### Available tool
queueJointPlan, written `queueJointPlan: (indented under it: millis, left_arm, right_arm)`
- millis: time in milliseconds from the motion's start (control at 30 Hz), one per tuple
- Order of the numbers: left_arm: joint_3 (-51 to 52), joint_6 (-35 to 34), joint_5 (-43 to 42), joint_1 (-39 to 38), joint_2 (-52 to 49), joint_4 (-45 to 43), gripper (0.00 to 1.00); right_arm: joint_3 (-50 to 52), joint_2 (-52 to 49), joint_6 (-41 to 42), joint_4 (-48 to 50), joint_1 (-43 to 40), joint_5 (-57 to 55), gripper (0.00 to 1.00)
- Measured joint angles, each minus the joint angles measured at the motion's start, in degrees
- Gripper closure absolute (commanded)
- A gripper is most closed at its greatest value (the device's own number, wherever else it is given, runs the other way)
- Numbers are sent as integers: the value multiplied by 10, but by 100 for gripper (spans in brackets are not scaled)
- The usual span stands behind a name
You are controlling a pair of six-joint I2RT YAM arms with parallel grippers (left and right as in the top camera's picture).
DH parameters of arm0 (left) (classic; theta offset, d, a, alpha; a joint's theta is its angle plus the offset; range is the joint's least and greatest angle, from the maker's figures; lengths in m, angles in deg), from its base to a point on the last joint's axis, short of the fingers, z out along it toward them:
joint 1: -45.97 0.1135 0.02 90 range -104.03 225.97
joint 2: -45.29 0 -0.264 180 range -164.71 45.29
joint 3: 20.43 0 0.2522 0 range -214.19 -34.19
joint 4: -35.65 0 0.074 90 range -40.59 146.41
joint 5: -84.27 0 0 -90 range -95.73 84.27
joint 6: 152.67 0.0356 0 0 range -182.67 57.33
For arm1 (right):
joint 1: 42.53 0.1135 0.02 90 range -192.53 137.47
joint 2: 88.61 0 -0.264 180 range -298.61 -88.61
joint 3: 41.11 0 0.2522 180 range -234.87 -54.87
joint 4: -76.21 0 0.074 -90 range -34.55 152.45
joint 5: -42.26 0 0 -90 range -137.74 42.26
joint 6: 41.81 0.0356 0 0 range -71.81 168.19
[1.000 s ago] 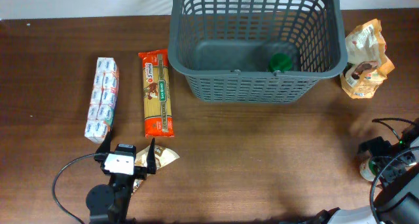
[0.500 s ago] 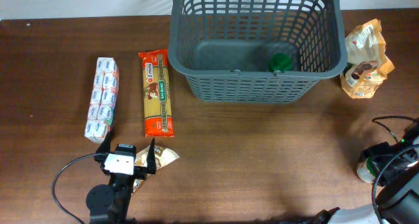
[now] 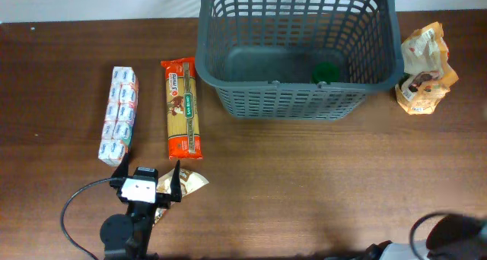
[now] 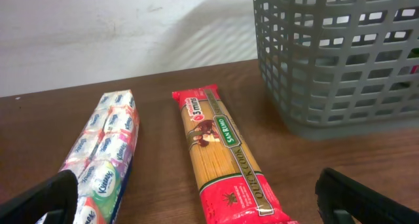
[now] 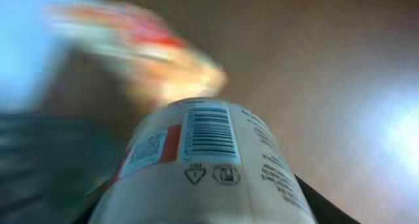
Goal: Pack container
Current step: 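Carry the second jar into the basket and set it down upright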
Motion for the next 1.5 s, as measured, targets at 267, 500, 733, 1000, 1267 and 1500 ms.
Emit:
queueJointPlan:
  millis: [267,500,733,1000,1267,1500]
  left_arm:
    - [0,0,0,0,0,0,1]
    - [0,0,0,0,0,0,1]
    - [0,0,0,0,0,0,1]
    - [0,0,0,0,0,0,1]
    - [0,0,0,0,0,0,1]
    - [0,0,0,0,0,0,1]
  right_arm:
    - [-224,24,-6,35,248,38,96]
    - [-236,-1,5,47,444,-40,96]
    - [-236,-132,5,30,513,-134,96]
    - [-235,-275,5,-32,514,-161,96]
    - [-234,-310,5,-50,514,-163,96]
    - [-224,-313,5,-50,514,-162,96]
